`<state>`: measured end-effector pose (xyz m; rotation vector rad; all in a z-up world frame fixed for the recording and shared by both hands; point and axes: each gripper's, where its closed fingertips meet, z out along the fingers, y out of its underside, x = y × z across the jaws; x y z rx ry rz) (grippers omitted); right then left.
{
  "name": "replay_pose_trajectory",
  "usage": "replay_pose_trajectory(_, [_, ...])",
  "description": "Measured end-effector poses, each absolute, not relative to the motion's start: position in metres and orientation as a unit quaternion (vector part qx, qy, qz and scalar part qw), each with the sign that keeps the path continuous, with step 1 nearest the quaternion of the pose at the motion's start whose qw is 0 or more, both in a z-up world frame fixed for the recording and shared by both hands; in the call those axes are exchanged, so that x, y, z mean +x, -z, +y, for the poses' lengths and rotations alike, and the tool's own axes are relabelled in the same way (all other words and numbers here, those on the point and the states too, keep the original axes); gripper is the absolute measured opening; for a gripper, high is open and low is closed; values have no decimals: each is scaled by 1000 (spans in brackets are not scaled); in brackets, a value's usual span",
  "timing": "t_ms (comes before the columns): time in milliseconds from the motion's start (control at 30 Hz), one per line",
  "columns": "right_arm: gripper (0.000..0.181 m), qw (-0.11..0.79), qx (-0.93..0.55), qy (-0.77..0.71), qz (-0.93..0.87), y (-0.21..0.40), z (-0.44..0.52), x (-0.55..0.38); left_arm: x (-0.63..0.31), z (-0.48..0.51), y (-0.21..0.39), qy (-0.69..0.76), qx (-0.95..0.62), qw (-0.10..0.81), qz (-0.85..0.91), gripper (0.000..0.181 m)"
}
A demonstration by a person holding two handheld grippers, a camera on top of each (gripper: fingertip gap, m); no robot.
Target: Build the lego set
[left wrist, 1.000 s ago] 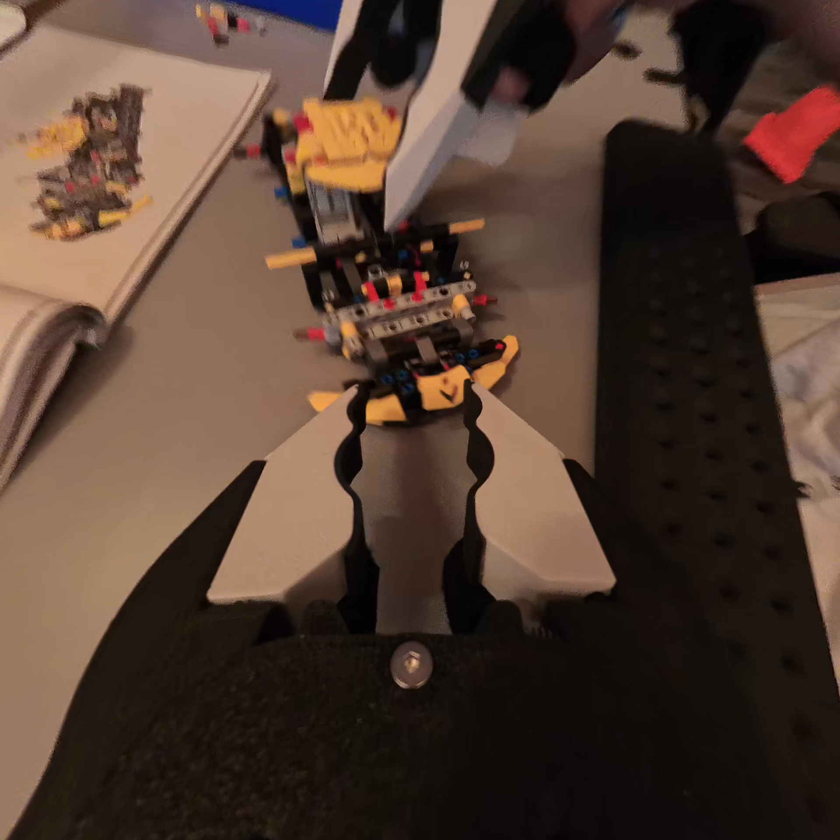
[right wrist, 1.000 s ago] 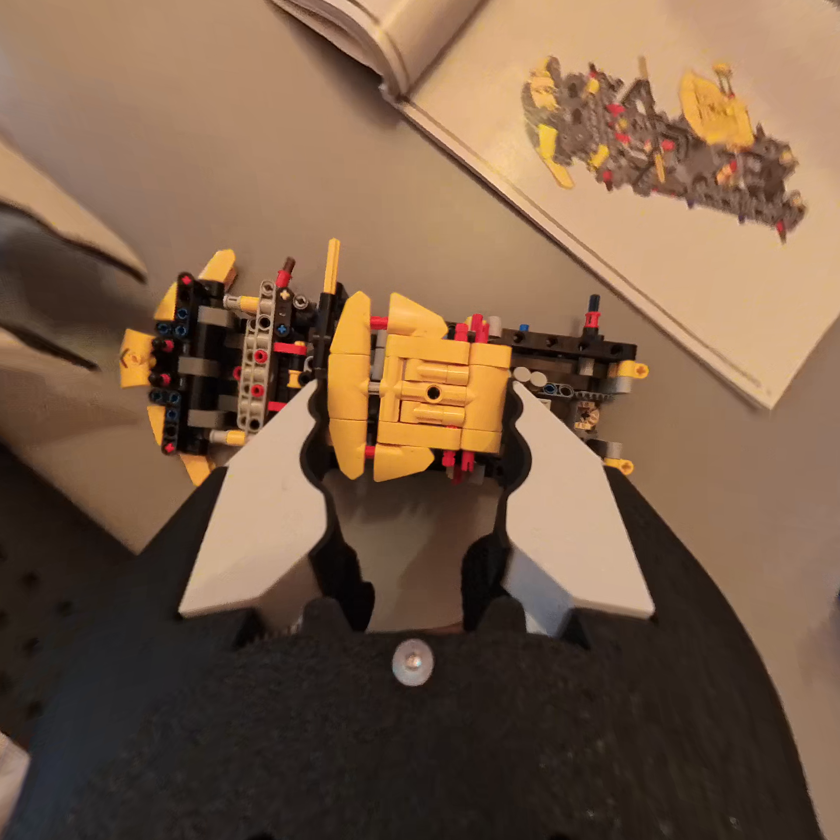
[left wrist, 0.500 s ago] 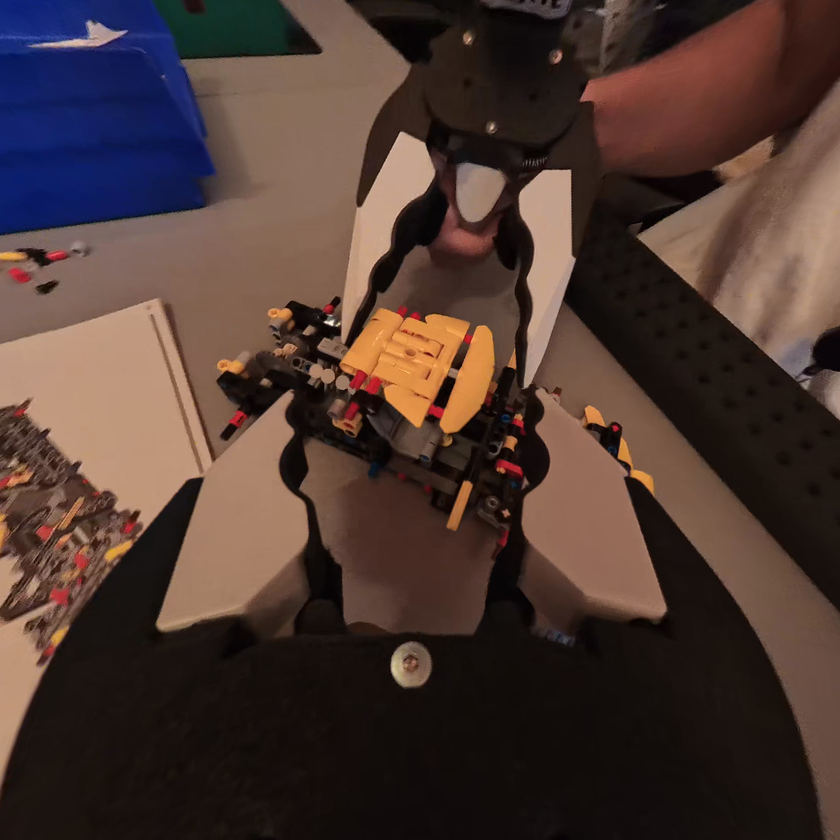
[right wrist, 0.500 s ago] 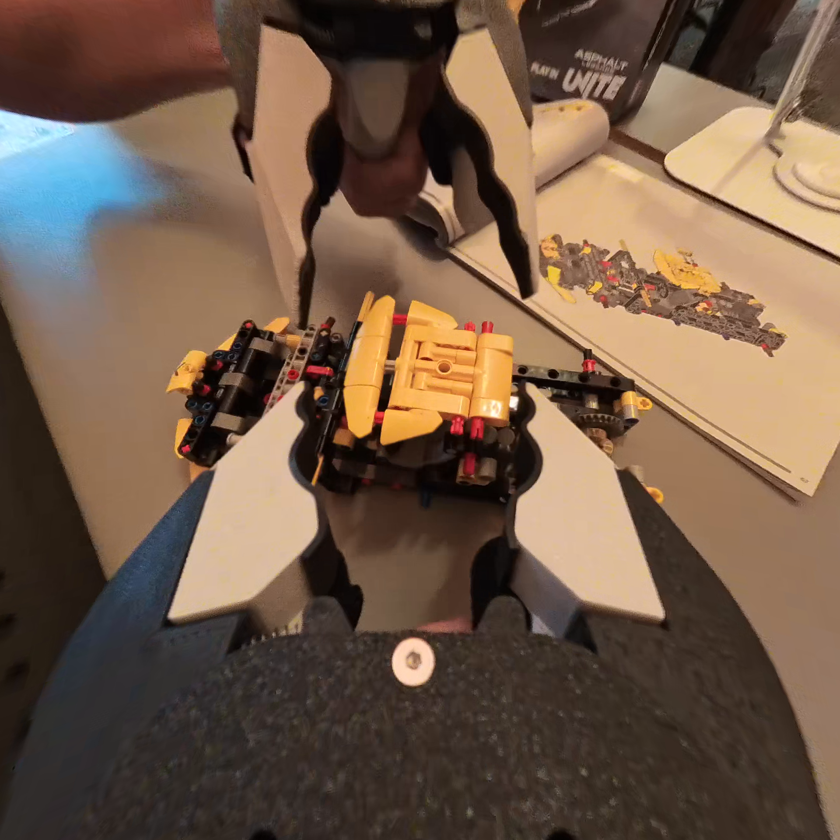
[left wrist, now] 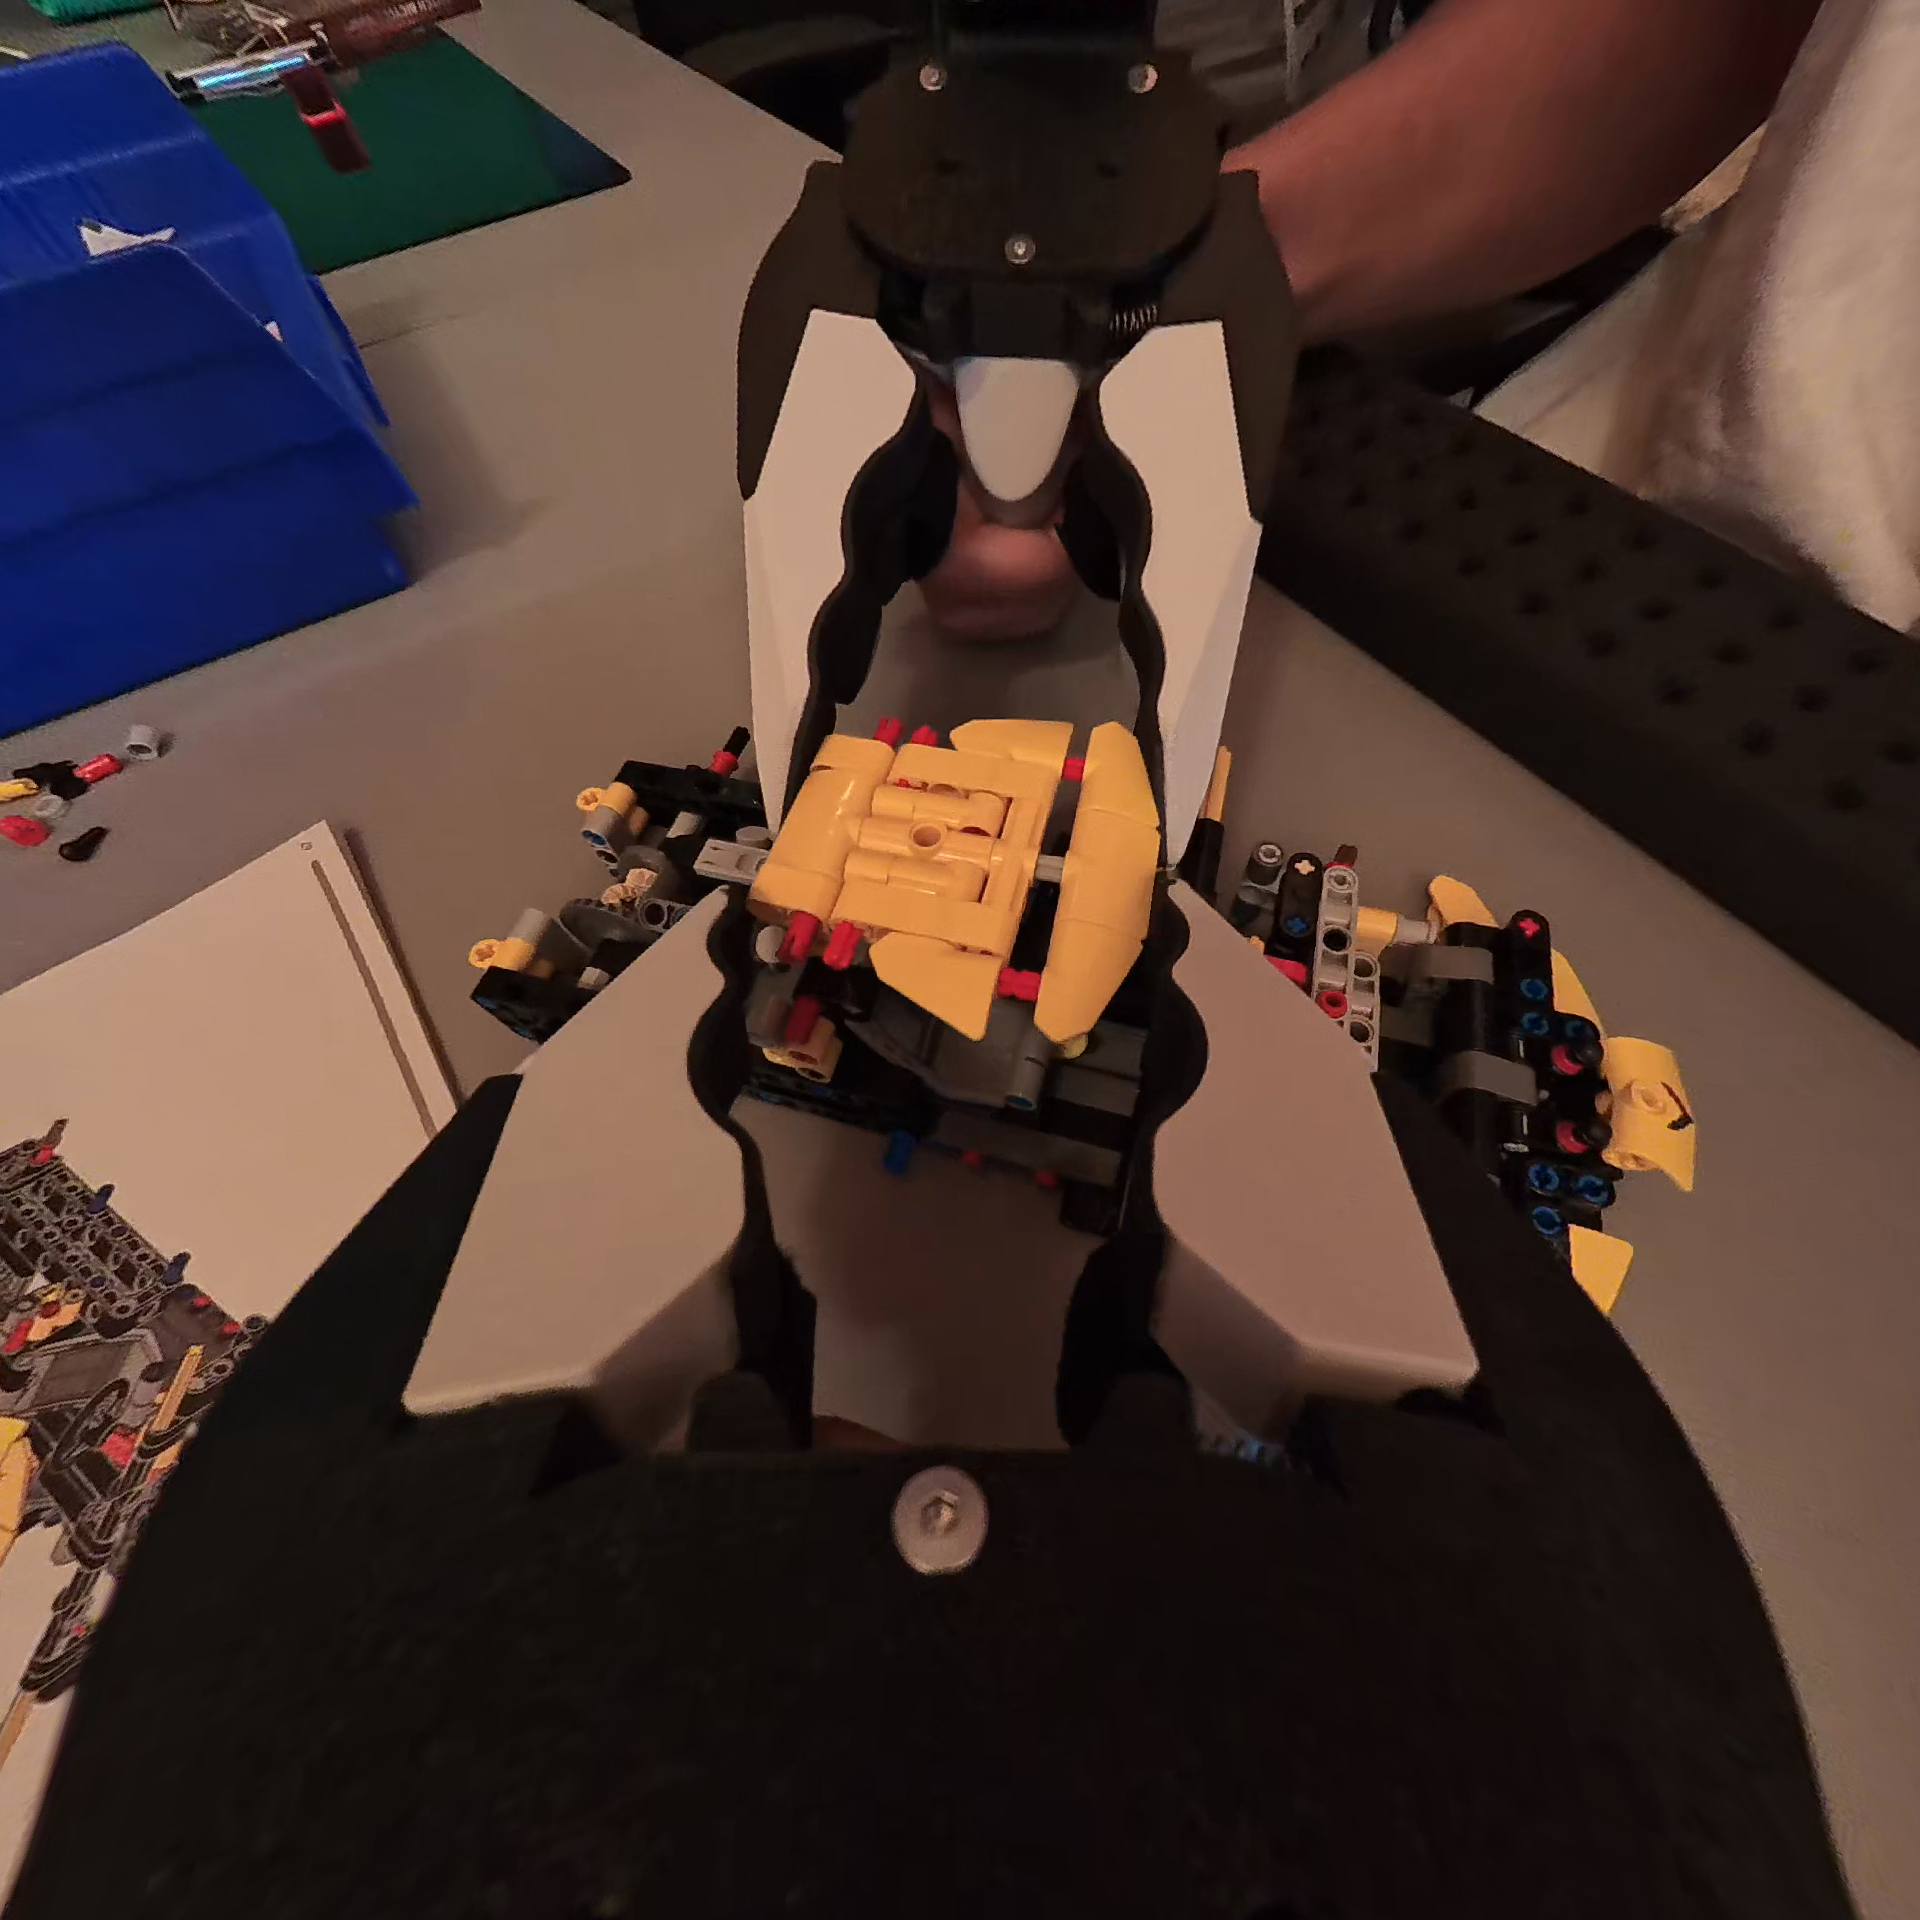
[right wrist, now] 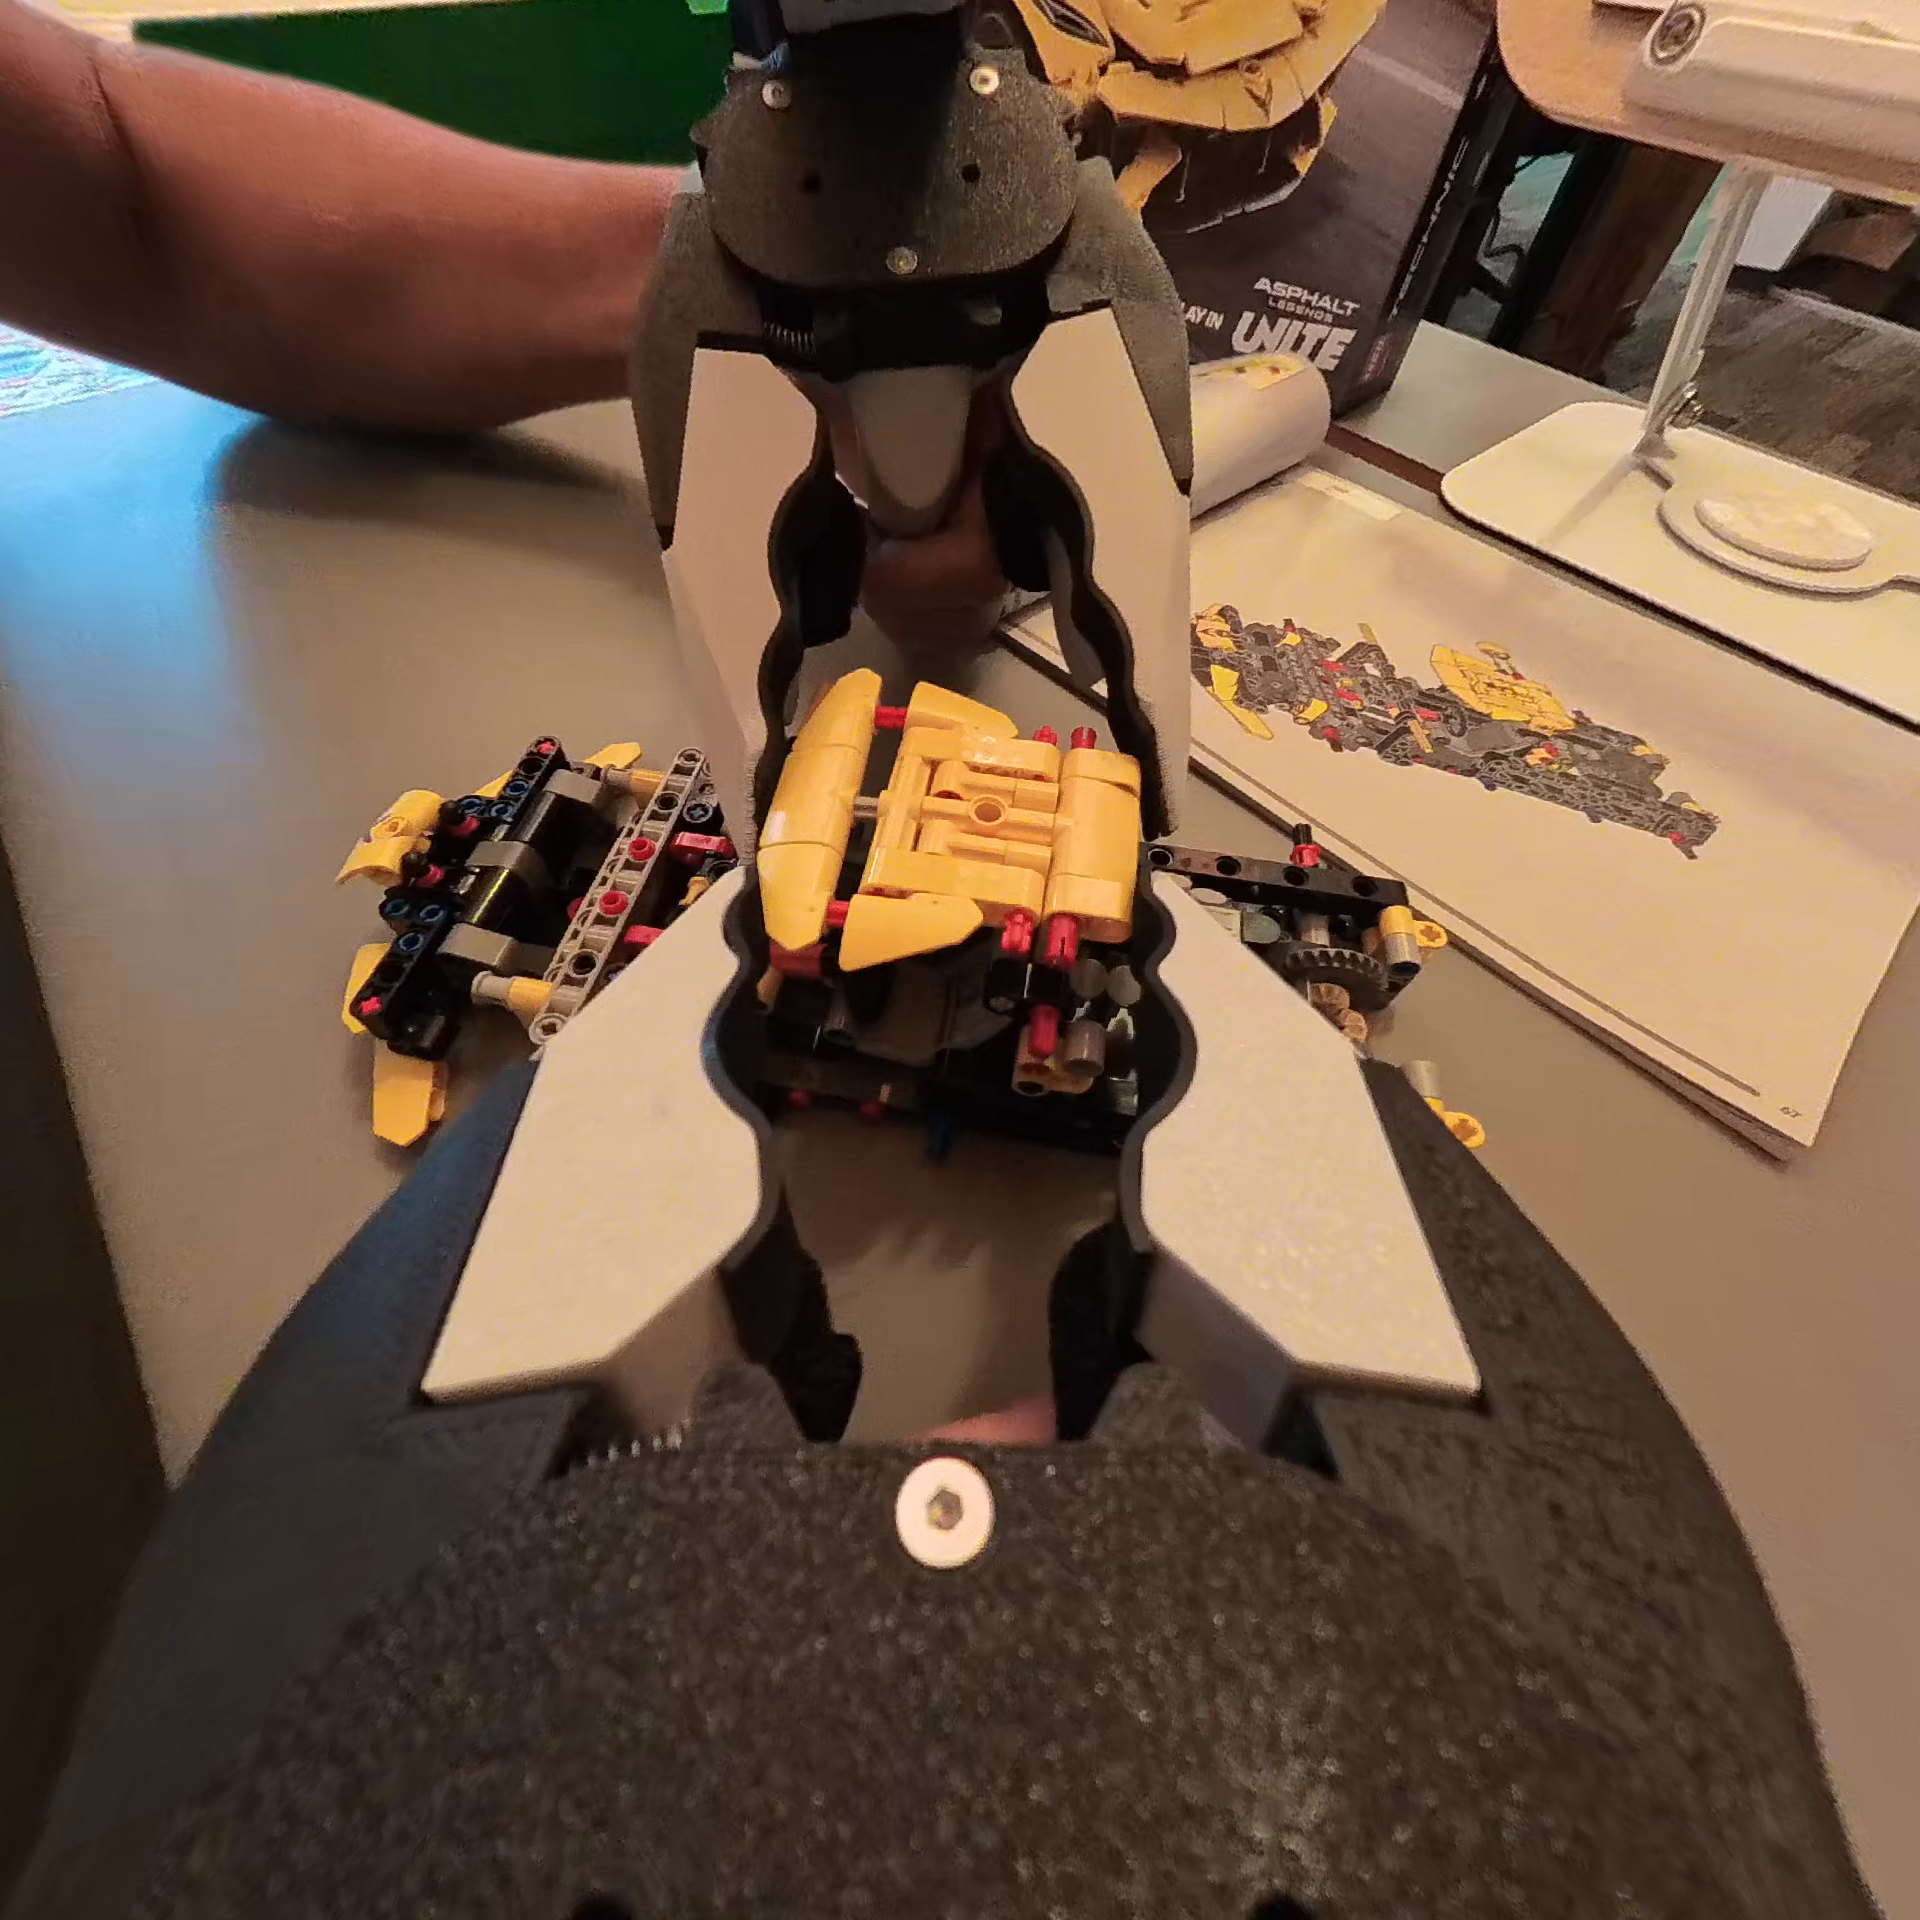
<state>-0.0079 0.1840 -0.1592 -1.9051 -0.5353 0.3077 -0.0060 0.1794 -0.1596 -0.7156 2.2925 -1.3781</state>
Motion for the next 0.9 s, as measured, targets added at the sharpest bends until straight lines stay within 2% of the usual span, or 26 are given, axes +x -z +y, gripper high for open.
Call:
replay_pose_trajectory(267, [68,521,-801,-136,-261,161,184,-4,-3,181,160,477,-253,205,816,75])
replay_pose_trajectory(800, [68,509,-817,-133,-234,160,184,0,-1,183,160,475,-282,186,813,75])
replay_pose_trajectory(900, [77,507,-827,-90,-227,156,188,1,-6,193,159,467,-302,176,812,75])
